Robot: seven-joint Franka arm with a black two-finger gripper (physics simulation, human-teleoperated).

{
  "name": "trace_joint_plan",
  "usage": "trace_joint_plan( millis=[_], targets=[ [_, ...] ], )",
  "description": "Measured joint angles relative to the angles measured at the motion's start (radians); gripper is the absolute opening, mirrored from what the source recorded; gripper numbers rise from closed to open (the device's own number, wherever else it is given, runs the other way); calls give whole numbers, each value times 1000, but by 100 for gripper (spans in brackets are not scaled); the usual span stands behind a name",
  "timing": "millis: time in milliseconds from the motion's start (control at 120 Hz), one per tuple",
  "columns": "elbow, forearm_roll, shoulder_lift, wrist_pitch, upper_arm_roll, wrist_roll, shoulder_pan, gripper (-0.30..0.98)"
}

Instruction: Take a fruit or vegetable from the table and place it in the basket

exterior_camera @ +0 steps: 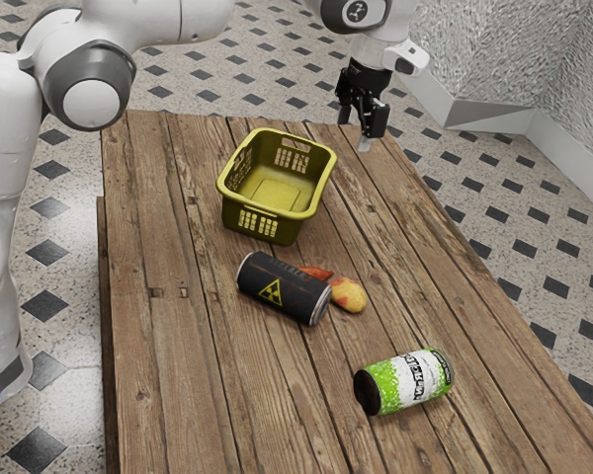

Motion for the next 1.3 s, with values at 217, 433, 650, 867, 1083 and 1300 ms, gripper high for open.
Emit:
trace_joint_plan(
  millis=[217,433,650,867,1083,1300],
  targets=[
    [0,-1,0,0,0,4,0,69],
    [0,-51,-3,1,13,6,1,69],
    [1,-18,7,9,-228,-3,-13,68],
    [-11,60,11,7,-316,-8,-13,69],
    [-11,88,58,-3,-318,31,-10,69],
    [-10,92,116,20,-316,36,-9,69]
  ],
)
